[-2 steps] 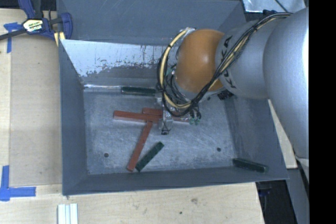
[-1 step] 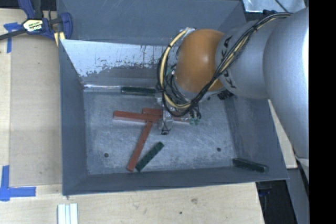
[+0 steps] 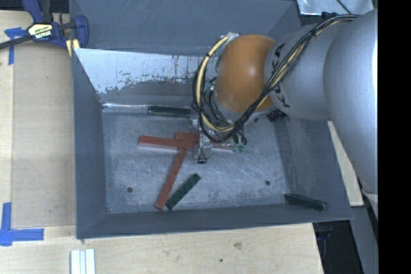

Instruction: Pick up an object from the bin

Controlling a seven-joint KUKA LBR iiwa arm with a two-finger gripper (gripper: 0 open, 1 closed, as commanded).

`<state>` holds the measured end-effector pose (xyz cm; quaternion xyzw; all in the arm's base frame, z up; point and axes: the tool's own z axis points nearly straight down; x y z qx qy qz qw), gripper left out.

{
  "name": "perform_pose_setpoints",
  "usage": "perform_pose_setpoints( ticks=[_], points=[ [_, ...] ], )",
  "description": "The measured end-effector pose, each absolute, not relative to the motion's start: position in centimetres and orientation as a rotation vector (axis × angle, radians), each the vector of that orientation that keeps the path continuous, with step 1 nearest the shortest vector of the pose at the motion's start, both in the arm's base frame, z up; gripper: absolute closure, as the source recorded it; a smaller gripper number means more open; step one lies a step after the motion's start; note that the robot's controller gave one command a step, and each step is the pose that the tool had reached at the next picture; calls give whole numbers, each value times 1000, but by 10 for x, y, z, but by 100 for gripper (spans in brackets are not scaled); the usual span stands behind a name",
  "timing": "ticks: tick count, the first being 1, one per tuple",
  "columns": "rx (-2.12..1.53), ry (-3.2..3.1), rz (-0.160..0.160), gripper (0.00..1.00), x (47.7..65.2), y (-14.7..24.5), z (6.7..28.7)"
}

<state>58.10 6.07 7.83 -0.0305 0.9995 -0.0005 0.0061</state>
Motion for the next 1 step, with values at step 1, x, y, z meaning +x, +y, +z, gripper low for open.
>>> perform_pose_setpoints(
  ticks=[1],
  points=[
    [-96,3136,-2,100,580,61,91]
  ],
)
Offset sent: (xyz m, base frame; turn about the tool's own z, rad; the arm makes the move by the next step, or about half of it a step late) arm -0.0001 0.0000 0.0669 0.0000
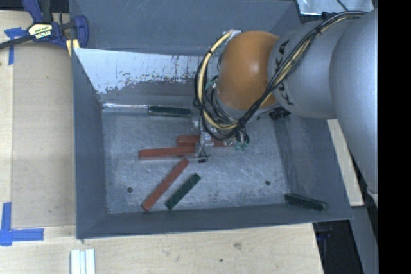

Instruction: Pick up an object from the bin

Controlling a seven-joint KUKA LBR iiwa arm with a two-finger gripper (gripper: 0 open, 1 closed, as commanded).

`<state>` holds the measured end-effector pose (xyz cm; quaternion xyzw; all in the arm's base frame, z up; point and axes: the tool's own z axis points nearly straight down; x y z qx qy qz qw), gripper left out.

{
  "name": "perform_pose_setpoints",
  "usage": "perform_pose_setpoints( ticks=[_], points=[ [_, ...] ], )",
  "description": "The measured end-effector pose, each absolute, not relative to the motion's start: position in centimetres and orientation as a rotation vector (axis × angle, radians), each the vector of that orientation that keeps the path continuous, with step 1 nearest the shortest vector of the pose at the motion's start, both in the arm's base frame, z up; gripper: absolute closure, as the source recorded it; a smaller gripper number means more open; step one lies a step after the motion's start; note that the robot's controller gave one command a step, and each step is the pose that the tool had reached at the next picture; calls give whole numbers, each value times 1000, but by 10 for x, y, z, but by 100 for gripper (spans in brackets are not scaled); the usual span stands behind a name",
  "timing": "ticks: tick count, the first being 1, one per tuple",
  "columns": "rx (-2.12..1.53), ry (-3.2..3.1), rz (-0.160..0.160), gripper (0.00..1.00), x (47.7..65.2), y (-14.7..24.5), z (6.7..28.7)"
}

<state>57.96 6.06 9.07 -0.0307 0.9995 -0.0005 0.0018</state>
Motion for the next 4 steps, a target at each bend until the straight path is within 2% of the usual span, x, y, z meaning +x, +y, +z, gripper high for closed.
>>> perform_pose_setpoints(
  ticks=[3,4],
  points=[
    [-98,3138,0,100,580,61,141],
    [-101,3133,0,100,581,61,169]
  ],
)
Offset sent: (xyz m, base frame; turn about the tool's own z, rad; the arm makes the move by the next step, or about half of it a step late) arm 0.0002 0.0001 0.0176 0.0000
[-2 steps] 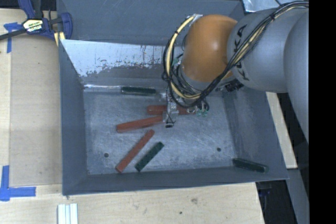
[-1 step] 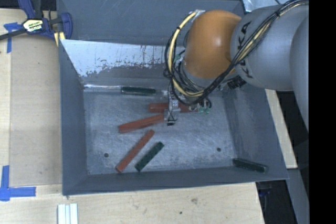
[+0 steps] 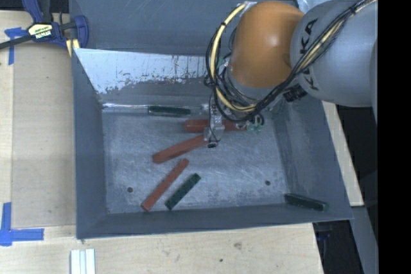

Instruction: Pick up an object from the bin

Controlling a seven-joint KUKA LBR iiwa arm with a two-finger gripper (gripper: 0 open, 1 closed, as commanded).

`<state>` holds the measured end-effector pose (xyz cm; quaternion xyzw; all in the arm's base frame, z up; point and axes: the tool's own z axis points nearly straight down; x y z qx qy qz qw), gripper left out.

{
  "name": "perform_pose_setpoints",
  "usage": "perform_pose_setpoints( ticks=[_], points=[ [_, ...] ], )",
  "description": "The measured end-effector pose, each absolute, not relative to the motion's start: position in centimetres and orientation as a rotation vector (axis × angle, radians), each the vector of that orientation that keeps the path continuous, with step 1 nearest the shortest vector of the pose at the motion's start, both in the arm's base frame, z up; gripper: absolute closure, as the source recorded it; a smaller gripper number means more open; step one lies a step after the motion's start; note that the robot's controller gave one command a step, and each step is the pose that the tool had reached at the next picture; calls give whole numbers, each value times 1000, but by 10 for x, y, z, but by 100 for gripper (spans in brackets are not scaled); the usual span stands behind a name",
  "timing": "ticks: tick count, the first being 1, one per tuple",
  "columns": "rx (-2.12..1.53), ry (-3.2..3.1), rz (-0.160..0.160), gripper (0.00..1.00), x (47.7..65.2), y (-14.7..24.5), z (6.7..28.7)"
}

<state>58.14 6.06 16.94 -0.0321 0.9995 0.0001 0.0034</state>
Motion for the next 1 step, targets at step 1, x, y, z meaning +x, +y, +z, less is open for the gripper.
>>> perform_pose_setpoints(
  ticks=[1],
  points=[
    [-101,3136,0,100,581,61,167]
  ],
)
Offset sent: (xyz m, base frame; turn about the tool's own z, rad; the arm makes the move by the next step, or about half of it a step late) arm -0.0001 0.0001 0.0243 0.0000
